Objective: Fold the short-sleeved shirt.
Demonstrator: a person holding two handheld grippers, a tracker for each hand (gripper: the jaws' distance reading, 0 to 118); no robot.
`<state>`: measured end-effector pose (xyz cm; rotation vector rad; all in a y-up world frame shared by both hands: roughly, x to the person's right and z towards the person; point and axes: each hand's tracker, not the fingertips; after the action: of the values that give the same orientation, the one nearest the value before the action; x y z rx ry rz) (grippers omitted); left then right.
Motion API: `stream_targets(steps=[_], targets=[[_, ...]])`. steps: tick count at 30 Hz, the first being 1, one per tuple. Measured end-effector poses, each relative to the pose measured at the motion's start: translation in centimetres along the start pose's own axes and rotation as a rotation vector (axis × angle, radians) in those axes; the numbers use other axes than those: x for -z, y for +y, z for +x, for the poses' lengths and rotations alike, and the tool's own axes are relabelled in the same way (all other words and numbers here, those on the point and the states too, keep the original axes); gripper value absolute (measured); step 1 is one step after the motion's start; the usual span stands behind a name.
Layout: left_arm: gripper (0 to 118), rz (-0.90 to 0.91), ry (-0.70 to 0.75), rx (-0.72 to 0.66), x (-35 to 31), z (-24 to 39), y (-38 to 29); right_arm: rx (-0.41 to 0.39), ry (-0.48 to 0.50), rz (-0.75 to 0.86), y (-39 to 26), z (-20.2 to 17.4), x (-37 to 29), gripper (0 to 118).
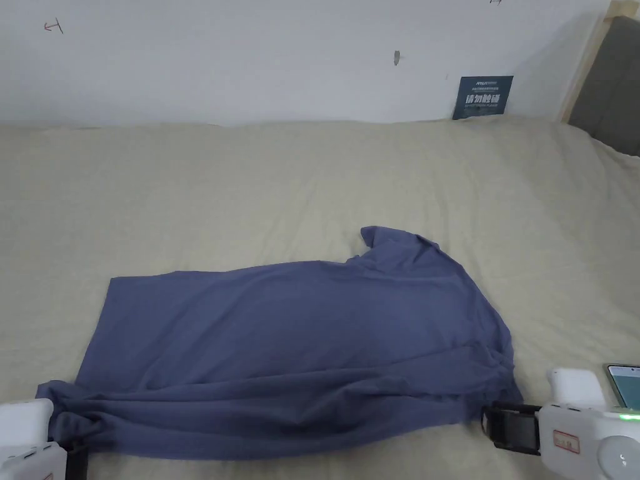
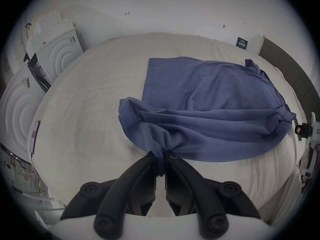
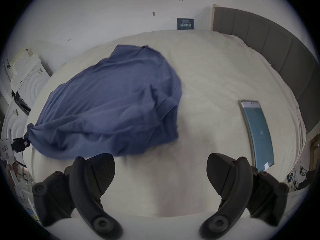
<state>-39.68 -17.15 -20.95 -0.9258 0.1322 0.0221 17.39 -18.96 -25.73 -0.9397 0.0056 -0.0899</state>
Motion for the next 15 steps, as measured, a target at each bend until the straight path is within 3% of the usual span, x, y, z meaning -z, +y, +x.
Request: stream_targets(steps=[4, 10, 11, 13, 15], targets=[[8, -0.008, -0.004, -0.008, 0.2, -0.1, 0.3, -0.010, -0.012, -0.033, 1.1, 0.6, 2.2, 112], [8, -0.024, -0.001, -0.006, 0.6, 0.0, 0.2, -0.144, -0.048, -0.091, 1.4, -1.5, 5.0, 111], [8, -0.026, 0.000, -0.007, 0.7, 0.0, 0.2, -0.135, -0.049, -0.087, 1.3, -1.8, 5.2, 109], [8, -0.030, 0.000, -0.011, 0.8, -0.1, 0.2, -0.119, -0.046, -0.075, 1.4, -2.0, 5.0, 91], [8, -0.035, 0.001, -0.011, 0.8, 0.0, 0.2, -0.072, 0.021, -0.068, 1.6, -2.2, 4.3, 60]])
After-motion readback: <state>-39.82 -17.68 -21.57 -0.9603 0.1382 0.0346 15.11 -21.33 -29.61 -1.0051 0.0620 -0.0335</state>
